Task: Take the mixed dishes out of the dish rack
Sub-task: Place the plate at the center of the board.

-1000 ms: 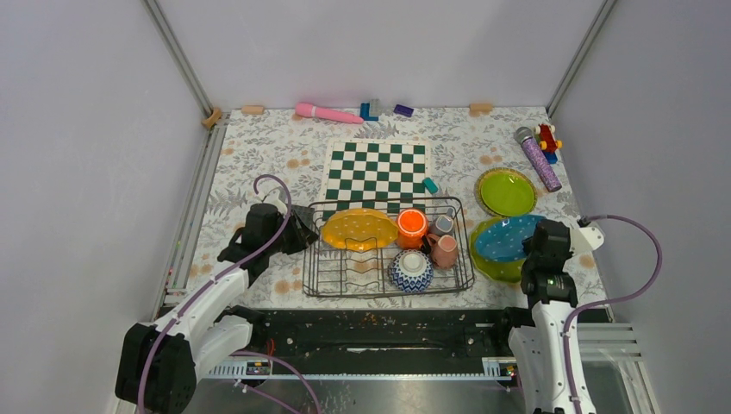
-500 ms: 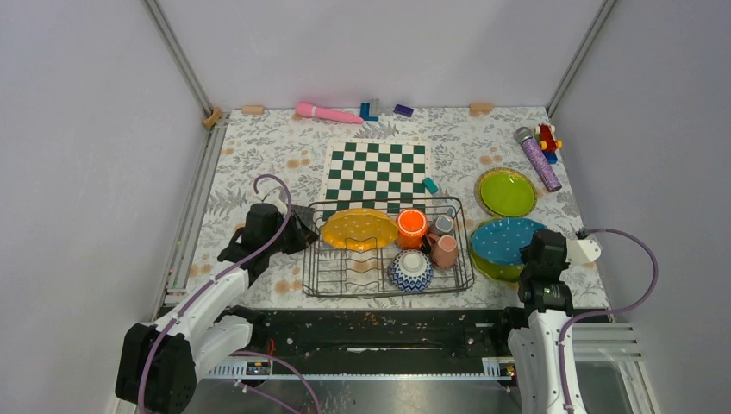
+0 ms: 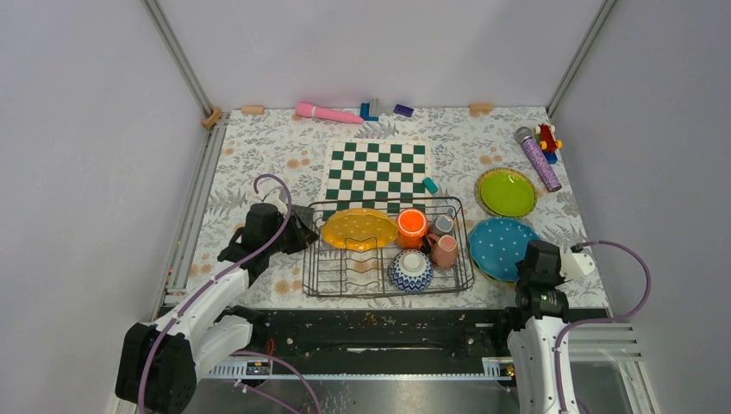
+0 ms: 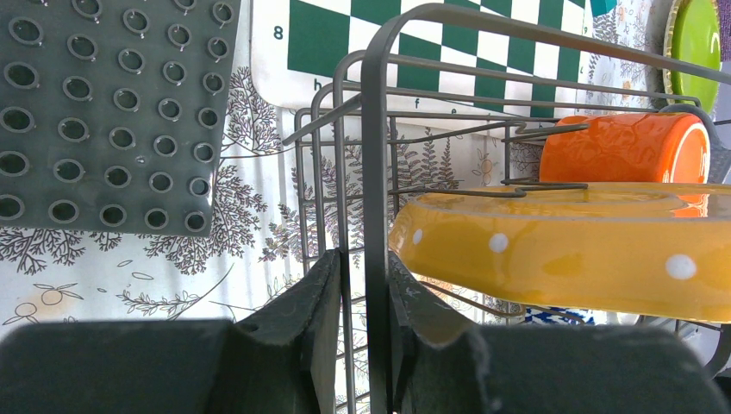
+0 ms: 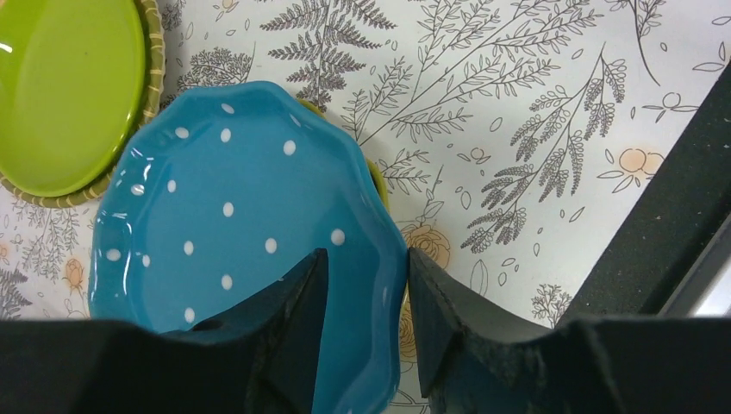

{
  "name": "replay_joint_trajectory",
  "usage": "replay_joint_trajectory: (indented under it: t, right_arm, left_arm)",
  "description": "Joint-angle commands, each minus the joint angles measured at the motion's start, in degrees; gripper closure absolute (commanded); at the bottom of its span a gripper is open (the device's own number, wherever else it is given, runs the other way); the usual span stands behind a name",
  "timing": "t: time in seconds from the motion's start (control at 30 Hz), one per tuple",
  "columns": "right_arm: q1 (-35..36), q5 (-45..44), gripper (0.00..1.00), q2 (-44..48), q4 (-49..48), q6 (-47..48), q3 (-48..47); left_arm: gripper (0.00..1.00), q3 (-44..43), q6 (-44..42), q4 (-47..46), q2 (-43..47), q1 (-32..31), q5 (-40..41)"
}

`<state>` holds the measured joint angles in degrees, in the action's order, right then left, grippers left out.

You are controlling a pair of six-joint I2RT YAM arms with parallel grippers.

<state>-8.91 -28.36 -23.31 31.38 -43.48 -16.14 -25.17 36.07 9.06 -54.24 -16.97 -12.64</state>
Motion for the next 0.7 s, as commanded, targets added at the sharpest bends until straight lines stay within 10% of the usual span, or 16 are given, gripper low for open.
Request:
replay_joint_trajectory:
  t: [0.0,0.67]
  right_arm:
    - [-0.1,-1.6,0.54,1.9,-0.8,-2.5,-0.2]
    - [-0.1,0.5,0.09,-1.1,-1.0,0.4,-3.6]
  left_arm:
    - [0.79,0.3,0.7,-0.3,-1.0,0.1,-2.3]
    - [0.79,0.4,0.6,-0.2,-0.8,0.1,-2.2]
